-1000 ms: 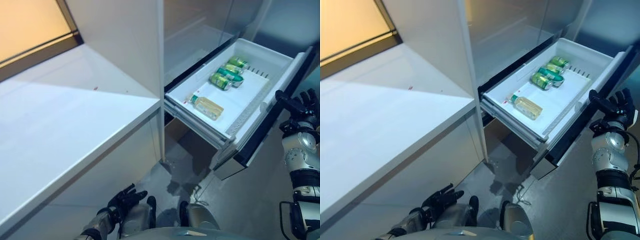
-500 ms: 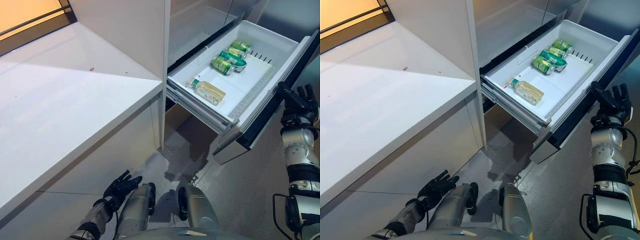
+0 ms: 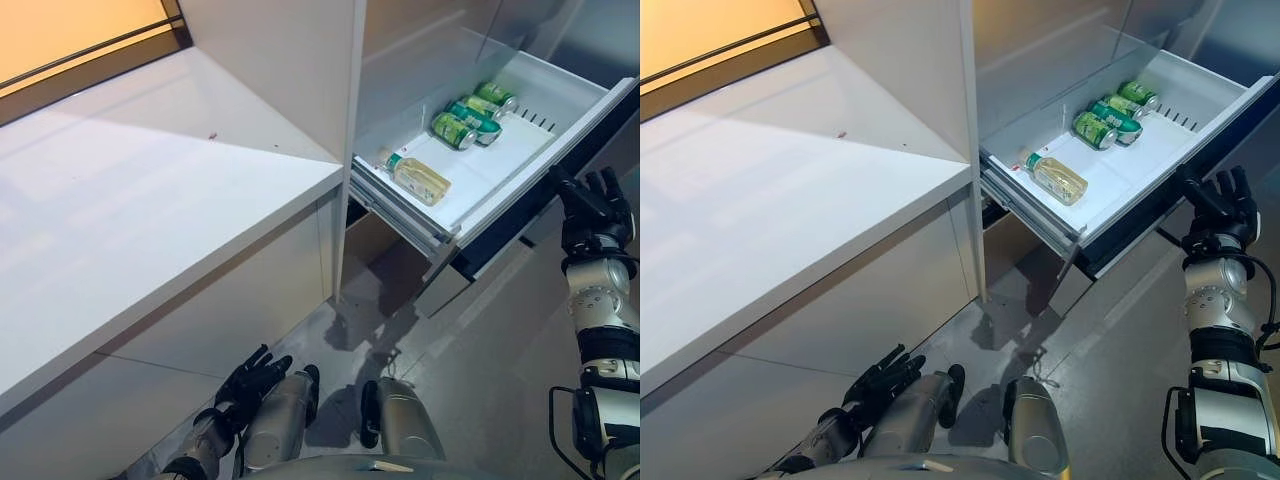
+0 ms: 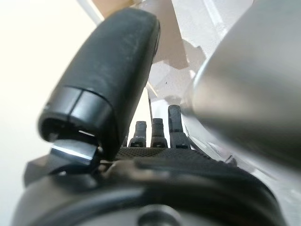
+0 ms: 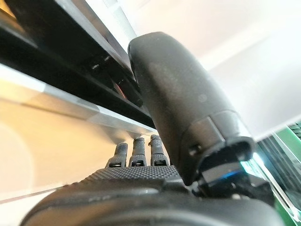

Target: Put drinks into fridge and close the fridge

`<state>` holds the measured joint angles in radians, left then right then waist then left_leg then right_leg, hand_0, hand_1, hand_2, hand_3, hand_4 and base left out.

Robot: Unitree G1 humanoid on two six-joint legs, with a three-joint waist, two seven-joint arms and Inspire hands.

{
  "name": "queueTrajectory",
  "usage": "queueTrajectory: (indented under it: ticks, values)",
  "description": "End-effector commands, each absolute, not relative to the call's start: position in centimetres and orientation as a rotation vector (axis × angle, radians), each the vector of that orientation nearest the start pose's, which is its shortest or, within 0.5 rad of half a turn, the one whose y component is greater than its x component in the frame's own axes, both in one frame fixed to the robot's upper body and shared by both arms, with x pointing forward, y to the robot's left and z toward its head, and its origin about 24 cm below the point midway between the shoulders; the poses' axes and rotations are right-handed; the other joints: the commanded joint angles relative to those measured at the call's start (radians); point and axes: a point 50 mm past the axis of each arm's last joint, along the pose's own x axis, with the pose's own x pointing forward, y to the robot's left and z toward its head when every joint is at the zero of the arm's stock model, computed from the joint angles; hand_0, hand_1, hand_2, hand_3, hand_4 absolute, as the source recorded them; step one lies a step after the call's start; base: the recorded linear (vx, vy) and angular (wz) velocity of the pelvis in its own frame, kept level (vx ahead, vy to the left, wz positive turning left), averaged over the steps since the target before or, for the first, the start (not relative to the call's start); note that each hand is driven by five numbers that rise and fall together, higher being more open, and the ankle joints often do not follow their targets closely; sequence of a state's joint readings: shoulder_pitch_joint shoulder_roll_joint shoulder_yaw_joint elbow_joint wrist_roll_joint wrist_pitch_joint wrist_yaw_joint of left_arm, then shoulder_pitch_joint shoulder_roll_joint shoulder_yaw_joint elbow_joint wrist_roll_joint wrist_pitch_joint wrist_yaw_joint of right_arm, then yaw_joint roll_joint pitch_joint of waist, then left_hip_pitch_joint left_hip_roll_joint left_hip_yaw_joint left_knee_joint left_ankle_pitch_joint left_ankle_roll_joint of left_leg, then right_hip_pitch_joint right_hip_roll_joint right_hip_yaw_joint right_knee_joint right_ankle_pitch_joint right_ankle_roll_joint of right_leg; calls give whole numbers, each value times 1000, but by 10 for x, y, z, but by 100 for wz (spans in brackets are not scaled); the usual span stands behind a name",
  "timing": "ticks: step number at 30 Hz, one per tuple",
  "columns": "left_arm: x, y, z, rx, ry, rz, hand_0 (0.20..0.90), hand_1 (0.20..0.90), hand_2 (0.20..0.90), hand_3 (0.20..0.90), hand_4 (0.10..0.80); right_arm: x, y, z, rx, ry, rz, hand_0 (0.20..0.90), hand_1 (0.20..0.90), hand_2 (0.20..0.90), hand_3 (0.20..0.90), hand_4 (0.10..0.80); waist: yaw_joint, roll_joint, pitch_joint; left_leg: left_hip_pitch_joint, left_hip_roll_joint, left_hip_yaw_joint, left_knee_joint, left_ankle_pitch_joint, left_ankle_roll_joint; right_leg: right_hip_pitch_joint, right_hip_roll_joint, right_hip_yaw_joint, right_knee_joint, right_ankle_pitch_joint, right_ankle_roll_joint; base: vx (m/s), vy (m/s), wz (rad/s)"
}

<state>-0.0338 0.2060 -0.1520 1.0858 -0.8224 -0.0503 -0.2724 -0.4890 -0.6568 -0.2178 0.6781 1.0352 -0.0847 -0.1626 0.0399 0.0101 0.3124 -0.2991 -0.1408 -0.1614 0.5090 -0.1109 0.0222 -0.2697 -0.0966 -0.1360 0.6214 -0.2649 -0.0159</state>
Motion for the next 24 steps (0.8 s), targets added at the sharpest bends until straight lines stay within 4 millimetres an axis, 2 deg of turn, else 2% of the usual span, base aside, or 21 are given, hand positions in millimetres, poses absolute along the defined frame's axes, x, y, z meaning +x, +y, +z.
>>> queueTrajectory:
  ticks: [1, 10, 24]
  values:
    - [94, 222, -154, -506, 980, 209, 900, 900, 900, 900, 800, 352, -314, 198, 467, -369, -245, 900, 900, 900, 900, 800, 113, -4, -56, 74, -17, -2, -74, -28, 68, 56, 26, -10, -28, 46, -53, 32, 60, 16]
    - [95, 225, -153, -510, 967, 198, 900, 900, 900, 900, 800, 358, -310, 207, 456, -396, -279, 900, 900, 900, 900, 800, 157, 8, -61, 114, -9, -45, -168, 26, 59, 95, -4, -63, -75, 61, -34, 14, 55, 32]
    - [91, 228, -153, -483, 983, 194, 900, 900, 900, 900, 800, 353, -329, 200, 459, -381, -415, 900, 900, 900, 900, 800, 182, 5, -97, 181, 1, -75, -253, 55, 55, 178, -17, -98, -163, 84, -11, 36, 22, 18]
